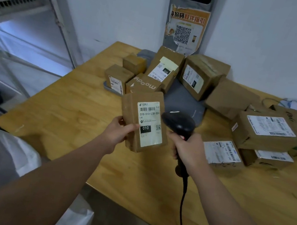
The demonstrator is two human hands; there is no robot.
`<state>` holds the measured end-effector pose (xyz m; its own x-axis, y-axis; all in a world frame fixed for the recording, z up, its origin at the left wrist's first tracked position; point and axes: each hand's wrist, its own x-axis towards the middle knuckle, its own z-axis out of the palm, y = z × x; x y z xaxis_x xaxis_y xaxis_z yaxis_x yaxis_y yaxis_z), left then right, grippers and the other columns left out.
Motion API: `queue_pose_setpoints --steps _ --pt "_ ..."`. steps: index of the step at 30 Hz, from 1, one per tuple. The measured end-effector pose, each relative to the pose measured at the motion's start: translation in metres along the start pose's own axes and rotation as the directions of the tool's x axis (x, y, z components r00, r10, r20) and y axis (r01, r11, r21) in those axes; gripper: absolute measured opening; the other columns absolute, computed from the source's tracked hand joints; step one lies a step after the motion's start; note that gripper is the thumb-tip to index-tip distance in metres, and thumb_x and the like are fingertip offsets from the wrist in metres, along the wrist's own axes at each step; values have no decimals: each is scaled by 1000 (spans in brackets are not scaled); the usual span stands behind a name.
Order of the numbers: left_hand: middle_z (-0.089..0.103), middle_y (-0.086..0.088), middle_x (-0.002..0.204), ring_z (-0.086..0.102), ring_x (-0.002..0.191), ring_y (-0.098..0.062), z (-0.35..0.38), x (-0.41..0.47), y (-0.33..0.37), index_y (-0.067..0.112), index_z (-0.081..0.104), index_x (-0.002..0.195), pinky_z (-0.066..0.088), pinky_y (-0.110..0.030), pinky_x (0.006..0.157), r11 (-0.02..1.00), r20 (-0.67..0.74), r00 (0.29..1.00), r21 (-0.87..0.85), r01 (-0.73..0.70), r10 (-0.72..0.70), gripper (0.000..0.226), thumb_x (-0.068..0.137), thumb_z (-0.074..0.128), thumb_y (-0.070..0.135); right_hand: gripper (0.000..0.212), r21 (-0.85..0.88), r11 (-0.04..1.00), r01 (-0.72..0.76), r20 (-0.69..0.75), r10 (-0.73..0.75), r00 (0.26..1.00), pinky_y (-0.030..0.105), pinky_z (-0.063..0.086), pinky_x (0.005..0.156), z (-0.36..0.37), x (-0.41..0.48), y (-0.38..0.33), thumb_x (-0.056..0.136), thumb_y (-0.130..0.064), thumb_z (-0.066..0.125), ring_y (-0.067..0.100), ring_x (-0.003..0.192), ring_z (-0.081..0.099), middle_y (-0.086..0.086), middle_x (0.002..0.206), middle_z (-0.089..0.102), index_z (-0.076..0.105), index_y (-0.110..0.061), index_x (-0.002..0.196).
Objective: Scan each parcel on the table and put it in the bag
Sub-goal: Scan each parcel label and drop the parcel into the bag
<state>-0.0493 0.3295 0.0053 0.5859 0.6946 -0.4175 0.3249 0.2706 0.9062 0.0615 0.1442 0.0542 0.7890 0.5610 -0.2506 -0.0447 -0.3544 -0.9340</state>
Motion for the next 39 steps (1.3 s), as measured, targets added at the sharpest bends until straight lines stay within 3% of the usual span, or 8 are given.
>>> queue_pose_setpoints --steps 6,9,13,18,21,28,39 --pt "54 0 132 57 110 -17 -21 14 -12 12 35 143 49 -39 94 999 10 1000 -47 -4 4 86 74 82 30 25 -17 999 29 47 -28 999 25 49 48 36 -12 -10 88 -31 68 12 43 58 0 48 59 63 -8 78" --pt "55 -1 132 58 110 -16 -26 20 -15 11 38 142 50 -33 87 996 33 999 -85 -2 4 84 73 83 28 28 2 1000 24 41 -24 999 26 52 51 45 -15 -12 90 -30 66 15 45 59 3 50 60 63 -7 74" --pt "53 -2 133 57 114 -20 -29 28 -16 10 35 142 49 -34 88 996 31 1000 -86 4 -1 85 74 82 27 33 -83 996 14 7 -13 1000 17 50 49 51 -16 -14 91 -30 62 9 42 57 4 51 60 62 -9 66" --pt "55 -3 132 59 112 -19 -33 37 -19 11 38 141 51 -35 88 996 52 999 -86 8 -4 84 72 83 28 33 -100 995 17 8 -16 1000 15 49 47 54 -19 -14 91 -29 63 8 40 56 3 49 58 60 -11 64" --pt "54 -3 133 58 113 -20 -35 41 -22 11 38 141 51 -40 95 997 50 999 -77 14 -10 87 70 85 30 33 -108 994 21 -7 -22 1000 18 50 48 53 -18 -13 90 -29 64 8 40 56 3 48 58 60 -10 64" --pt "53 -5 134 57 115 -22 -35 43 -25 10 36 142 51 -36 92 997 49 999 -75 19 -16 86 72 83 27 26 -110 994 12 -20 -14 1000 16 47 47 49 -14 -9 90 -32 65 7 42 58 1 52 59 62 -8 80" --pt "53 -4 133 56 116 -23 -34 41 -29 9 35 142 49 -41 98 997 35 999 -76 23 -21 86 73 83 27 25 -101 995 12 -8 -13 1000 20 48 48 45 -13 -2 90 -31 65 9 42 58 -1 48 57 61 -9 79"
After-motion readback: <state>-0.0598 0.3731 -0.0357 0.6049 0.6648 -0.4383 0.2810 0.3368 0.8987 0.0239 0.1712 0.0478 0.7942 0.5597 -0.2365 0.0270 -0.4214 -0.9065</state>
